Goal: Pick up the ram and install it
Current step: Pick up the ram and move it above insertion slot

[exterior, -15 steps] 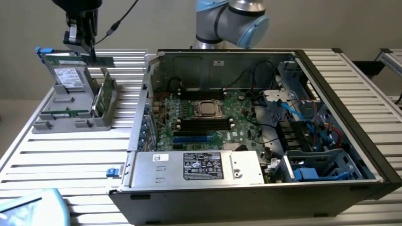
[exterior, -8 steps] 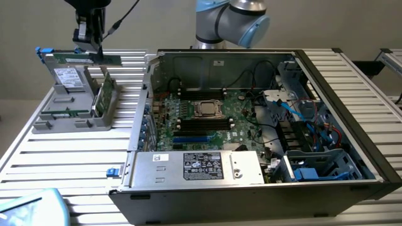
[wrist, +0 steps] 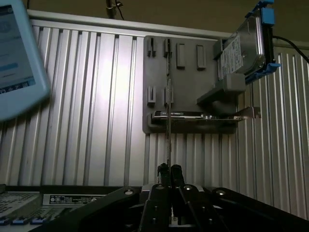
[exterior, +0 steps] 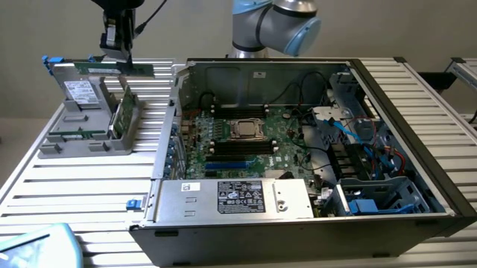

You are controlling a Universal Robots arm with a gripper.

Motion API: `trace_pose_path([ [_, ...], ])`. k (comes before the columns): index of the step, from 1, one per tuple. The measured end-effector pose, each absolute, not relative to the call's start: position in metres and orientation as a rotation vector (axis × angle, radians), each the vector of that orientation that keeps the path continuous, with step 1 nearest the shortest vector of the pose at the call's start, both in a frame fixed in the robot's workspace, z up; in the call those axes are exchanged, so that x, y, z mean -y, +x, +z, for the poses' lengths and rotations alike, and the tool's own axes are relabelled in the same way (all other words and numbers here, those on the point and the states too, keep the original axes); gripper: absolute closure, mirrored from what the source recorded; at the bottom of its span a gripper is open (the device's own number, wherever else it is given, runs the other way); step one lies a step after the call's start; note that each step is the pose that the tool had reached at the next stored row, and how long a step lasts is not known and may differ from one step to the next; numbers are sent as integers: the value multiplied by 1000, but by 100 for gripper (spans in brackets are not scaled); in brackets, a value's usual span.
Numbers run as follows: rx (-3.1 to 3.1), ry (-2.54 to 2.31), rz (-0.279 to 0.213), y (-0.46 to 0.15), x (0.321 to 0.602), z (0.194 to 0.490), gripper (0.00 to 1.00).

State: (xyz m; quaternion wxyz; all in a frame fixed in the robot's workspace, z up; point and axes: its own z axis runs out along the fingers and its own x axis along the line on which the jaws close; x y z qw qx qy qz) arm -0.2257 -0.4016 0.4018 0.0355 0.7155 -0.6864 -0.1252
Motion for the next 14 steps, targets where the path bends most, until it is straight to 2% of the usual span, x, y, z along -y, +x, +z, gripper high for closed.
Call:
trace_pose_path([
  [14, 2114, 2209, -404, -185, 402, 403, 87],
])
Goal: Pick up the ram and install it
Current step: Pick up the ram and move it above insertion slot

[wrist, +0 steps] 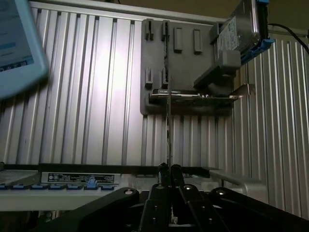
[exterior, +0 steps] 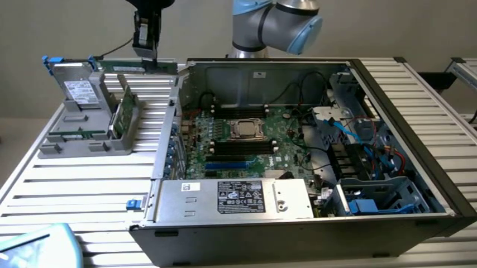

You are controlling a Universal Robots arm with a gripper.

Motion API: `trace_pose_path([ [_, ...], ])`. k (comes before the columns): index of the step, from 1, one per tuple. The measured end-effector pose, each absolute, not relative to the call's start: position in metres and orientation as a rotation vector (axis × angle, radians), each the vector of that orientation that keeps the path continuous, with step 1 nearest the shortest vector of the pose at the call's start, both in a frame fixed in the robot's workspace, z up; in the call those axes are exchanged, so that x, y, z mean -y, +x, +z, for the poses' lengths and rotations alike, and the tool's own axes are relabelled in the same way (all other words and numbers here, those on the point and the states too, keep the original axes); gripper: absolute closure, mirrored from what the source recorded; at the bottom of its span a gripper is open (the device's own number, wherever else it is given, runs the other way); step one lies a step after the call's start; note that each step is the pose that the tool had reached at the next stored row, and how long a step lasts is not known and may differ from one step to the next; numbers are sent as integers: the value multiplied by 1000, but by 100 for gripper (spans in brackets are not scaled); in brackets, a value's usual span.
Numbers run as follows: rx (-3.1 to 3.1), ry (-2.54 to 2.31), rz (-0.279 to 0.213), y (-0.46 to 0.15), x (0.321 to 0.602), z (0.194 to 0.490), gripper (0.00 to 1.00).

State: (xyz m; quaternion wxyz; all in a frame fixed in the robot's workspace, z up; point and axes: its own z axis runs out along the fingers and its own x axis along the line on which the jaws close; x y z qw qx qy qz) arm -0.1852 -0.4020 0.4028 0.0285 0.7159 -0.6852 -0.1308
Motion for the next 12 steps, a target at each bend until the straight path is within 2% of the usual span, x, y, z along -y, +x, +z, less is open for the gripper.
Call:
trace_pose_path([
  [12, 2118, 2216, -419, -140, 403, 409, 87],
])
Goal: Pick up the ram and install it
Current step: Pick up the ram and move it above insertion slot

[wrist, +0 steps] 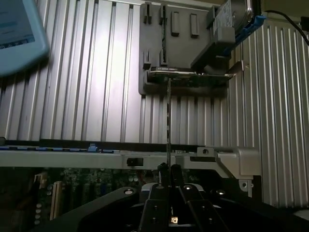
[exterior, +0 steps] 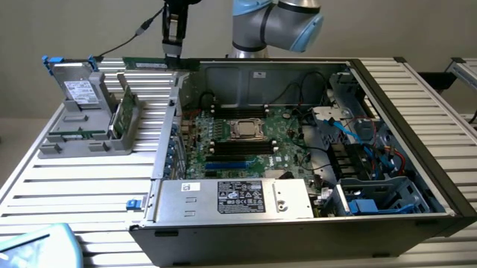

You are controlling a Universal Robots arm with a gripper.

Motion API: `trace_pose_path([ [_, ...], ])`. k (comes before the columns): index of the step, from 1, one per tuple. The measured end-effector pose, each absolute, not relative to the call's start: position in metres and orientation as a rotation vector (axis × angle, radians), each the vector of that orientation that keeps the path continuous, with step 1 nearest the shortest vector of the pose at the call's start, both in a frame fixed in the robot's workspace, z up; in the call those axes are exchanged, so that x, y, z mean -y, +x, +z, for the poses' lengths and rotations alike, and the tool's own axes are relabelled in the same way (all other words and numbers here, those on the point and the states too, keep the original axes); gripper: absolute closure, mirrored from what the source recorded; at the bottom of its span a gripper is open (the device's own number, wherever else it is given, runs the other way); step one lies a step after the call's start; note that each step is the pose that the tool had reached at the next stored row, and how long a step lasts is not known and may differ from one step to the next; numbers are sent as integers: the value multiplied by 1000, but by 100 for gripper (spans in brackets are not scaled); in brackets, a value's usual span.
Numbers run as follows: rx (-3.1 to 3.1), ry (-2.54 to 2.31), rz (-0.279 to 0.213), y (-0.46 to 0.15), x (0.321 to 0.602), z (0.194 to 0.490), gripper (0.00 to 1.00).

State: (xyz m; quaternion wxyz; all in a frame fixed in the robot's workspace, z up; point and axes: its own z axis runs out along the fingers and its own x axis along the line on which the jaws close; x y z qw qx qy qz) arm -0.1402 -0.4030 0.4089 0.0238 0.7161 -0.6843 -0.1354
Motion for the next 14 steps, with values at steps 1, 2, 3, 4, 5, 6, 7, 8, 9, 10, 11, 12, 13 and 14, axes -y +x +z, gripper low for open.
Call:
trace_pose_path([
  [1, 2118, 2217, -420, -136, 403, 409, 87],
  [2, 2119, 2217, -421, -132, 403, 410, 87],
  [3, 2119, 2218, -423, -128, 403, 410, 87],
  [4, 2119, 2218, -424, -125, 403, 410, 87],
  [5, 2119, 2219, -425, -121, 403, 411, 87],
  [6, 2120, 2219, -426, -117, 404, 411, 87],
  [7, 2120, 2220, -427, -113, 404, 412, 87],
  [8, 2120, 2221, -429, -109, 404, 412, 87],
  [9, 2121, 2221, -430, -105, 404, 412, 87],
  [10, 2121, 2221, -431, -102, 404, 413, 87],
  [11, 2121, 2222, -432, -98, 404, 413, 87],
  [12, 2121, 2223, -433, -94, 404, 414, 87],
  [13, 2122, 2223, -434, -90, 404, 414, 87],
  [14, 2122, 2223, -435, -86, 405, 415, 87],
])
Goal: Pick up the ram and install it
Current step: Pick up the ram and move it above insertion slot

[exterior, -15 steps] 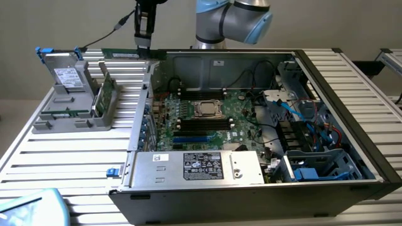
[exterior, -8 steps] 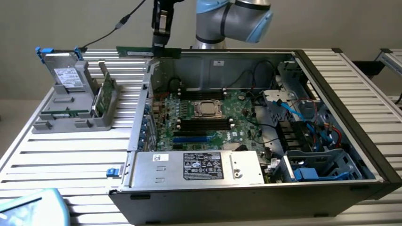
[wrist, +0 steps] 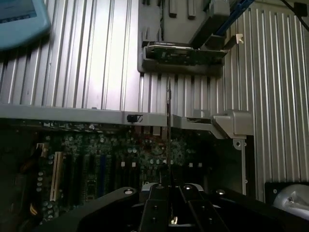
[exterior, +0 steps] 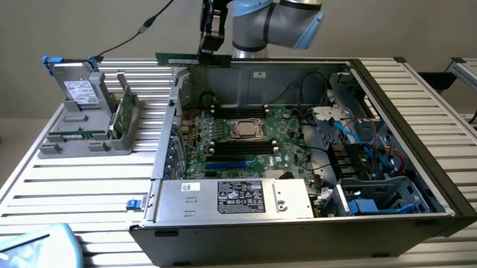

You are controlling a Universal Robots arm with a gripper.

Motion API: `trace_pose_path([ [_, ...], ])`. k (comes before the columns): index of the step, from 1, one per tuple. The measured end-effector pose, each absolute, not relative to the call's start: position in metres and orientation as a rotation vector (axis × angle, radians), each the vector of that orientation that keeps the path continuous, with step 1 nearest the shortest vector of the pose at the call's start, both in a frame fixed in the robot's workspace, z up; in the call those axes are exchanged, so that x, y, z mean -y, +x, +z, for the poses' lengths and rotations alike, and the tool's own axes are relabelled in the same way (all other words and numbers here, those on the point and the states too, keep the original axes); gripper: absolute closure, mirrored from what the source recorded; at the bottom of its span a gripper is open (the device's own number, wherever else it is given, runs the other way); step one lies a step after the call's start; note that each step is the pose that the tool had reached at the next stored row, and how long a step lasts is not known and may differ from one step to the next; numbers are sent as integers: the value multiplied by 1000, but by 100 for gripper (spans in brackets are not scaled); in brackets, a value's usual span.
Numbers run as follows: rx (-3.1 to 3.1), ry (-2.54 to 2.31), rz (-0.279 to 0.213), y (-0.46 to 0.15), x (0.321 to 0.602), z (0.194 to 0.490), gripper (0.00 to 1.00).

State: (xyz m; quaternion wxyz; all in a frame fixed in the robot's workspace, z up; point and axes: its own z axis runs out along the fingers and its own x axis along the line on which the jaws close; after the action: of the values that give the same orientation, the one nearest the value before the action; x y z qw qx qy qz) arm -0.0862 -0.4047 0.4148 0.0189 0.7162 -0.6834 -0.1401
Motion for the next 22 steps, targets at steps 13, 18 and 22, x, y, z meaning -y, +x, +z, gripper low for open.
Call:
trace_pose_path([
  [13, 2124, 2227, -444, -30, 418, 419, 87],
  [18, 2124, 2228, -445, -10, 425, 420, 87],
  [22, 2124, 2228, -446, 5, 431, 420, 87],
])
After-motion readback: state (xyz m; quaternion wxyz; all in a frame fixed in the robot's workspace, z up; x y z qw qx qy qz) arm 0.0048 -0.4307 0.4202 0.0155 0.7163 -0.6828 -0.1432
